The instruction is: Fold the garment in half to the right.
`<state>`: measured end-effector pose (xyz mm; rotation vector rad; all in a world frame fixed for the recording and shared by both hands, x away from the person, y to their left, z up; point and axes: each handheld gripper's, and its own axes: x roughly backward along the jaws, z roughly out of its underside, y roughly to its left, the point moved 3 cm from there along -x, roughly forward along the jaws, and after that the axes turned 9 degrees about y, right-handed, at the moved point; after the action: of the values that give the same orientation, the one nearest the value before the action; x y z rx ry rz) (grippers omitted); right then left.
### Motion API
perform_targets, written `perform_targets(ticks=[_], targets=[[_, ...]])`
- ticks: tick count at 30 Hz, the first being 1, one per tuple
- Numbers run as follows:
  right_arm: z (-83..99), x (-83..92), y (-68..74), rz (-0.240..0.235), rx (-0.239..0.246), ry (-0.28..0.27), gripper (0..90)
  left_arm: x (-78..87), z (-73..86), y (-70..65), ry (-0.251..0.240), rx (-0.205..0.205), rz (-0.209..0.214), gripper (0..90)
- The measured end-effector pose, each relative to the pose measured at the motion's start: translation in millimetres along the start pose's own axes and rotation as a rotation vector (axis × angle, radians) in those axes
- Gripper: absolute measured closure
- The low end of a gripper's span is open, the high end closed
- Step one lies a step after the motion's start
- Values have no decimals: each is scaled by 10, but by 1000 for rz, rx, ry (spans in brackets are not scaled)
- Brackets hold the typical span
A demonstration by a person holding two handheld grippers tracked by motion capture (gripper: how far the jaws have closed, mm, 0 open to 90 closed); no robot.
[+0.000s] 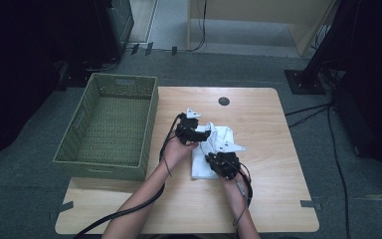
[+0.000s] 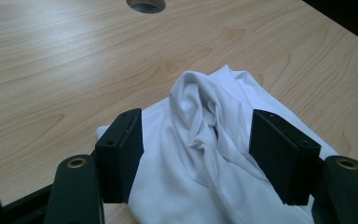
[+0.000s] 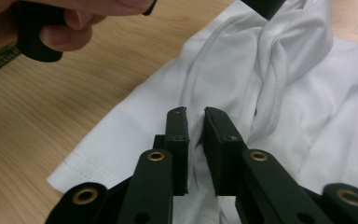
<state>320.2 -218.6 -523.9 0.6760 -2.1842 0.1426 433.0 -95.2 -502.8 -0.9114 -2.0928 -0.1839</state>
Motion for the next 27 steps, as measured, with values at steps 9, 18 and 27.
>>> perform_targets(ticks=[9, 18, 27], targets=[[17, 60, -66, 15, -22, -11, 882, 23, 40, 66, -23, 8, -17, 357], [72, 130, -146, 31, -48, -26, 882, 13, 119, 172, -24, 24, -52, 358], [158, 211, -280, 48, -82, -35, 882, -80, 223, 288, -22, 27, -100, 358]])
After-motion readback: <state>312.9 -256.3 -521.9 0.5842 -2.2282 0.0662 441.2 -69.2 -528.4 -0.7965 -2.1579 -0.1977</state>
